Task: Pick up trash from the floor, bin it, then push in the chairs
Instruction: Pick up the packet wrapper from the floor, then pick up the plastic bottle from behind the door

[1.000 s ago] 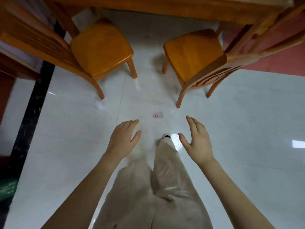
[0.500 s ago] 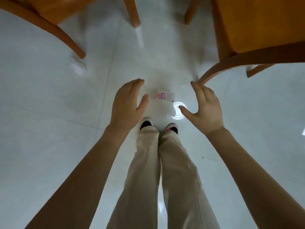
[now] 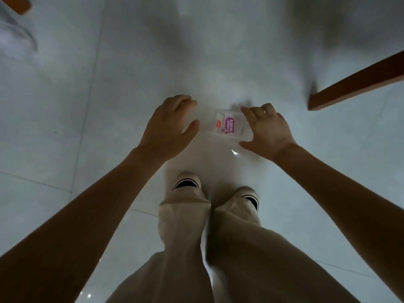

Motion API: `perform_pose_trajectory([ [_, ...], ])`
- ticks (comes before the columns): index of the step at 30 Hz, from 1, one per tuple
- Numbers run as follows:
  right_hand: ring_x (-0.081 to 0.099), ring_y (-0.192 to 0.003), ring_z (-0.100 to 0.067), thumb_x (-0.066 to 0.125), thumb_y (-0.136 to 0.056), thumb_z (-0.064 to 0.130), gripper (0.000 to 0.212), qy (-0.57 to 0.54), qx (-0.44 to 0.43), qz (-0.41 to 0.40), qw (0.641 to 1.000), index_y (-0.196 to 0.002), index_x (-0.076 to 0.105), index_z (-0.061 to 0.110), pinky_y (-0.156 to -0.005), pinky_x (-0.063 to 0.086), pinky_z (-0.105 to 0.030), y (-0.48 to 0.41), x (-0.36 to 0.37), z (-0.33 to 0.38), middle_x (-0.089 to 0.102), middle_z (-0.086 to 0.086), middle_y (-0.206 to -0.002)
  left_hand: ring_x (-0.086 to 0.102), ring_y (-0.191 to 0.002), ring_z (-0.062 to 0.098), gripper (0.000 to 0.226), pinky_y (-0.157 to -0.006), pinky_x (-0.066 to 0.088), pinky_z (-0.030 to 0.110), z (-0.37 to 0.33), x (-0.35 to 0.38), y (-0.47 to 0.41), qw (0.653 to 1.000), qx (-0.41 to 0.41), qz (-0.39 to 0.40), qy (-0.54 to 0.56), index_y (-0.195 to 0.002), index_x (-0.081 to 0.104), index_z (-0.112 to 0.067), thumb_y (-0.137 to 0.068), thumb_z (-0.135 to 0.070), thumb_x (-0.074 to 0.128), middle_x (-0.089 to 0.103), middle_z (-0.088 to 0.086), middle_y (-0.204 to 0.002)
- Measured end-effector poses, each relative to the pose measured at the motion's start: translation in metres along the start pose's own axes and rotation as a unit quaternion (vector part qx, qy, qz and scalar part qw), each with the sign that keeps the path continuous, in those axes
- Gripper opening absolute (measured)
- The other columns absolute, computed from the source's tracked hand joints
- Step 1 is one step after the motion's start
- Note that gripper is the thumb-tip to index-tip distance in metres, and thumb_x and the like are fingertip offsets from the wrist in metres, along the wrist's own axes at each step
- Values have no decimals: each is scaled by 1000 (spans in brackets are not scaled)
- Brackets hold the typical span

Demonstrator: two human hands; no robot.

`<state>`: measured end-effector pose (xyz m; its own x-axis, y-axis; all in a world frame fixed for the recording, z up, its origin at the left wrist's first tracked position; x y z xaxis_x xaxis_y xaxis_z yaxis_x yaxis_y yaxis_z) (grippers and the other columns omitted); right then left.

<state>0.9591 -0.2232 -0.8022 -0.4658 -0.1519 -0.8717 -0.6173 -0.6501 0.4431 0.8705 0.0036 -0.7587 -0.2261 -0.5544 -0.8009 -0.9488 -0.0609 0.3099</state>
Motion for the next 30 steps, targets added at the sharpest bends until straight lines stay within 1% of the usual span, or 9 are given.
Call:
perform_pose_trajectory([
  [2,59,-88,-39,85,-58,29,72,-5,-2,-36,999,-118,60,-1,-58,47,-36,0,1,0,67,-18,-97,48,-124,26,46,-102,40,40,0,4,3,1000,-3,5,-5,-129,54,-4,-92,-31,46,54,12,-132],
  [4,57,-79,-38,81,-61,25,57,-23,8,-67,997,-108,61,-1,-53,40,-31,5,-10,4,65,-18,-87,48,-124,26,48,-102,39,40,-8,-3,10,1000,3,4,-9,-130,53,-4,-92,-33,45,54,13,-132],
  [6,56,-79,-39,79,-63,24,55,-53,32,-90,994,-108,60,-1,-53,40,-32,19,-38,11,63,-18,-88,48,-125,27,50,-104,39,41,-24,-24,18,1000,11,2,-12,-133,51,-3,-92,-32,45,54,14,-134],
  [8,57,-88,-40,80,-66,25,59,-90,64,-104,988,-115,58,0,-57,45,-35,41,-80,22,60,-20,-98,48,-127,29,52,-106,39,43,-47,-60,29,1000,16,-6,-18,-137,47,-3,-94,-33,45,53,15,-137],
  [15,55,-102,-39,81,-71,36,73,-157,126,-158,967,-128,52,2,-68,53,-41,162,-324,82,55,-21,-113,45,-131,29,54,-109,35,43,-179,-281,92,998,32,-43,-42,-142,44,-8,-96,-36,42,50,12,-142],
  [19,53,-96,-35,78,-71,39,73,-164,139,-232,949,-129,50,5,-65,47,-34,247,-489,123,54,-17,-108,48,-128,24,52,-108,38,37,-271,-431,136,995,42,-84,-42,-138,48,-10,-95,-38,42,53,8,-139],
  [22,51,-92,-33,78,-71,37,70,-174,136,-291,931,-129,51,8,-64,45,-35,303,-588,151,51,-14,-102,49,-126,21,51,-105,41,35,-334,-527,175,989,58,-128,-48,-136,50,-12,-94,-39,44,55,5,-136],
  [26,48,-91,-27,73,-75,40,64,-175,146,-367,902,-128,51,10,-64,39,-30,363,-679,177,50,-10,-100,52,-121,23,49,-102,43,38,-395,-616,226,974,117,-188,-42,-132,54,-9,-92,-36,44,58,7,-131],
  [30,50,-91,-25,75,-75,41,65,-137,176,-426,877,-127,51,10,-68,39,-28,416,-717,200,53,-10,-102,52,-123,23,51,-100,45,41,-424,-654,267,960,174,-210,-60,-131,56,-11,-92,-39,39,59,6,-131],
])
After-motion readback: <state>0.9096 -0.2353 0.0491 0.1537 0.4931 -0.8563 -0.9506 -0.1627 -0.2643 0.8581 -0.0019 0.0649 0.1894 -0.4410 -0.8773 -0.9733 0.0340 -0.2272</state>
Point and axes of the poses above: each hand's wrist, its own y-axis away from the middle knuckle, its own x-axis out of the palm, z = x × y, the point moved 2 cm from there along -y, towards the middle knuckle
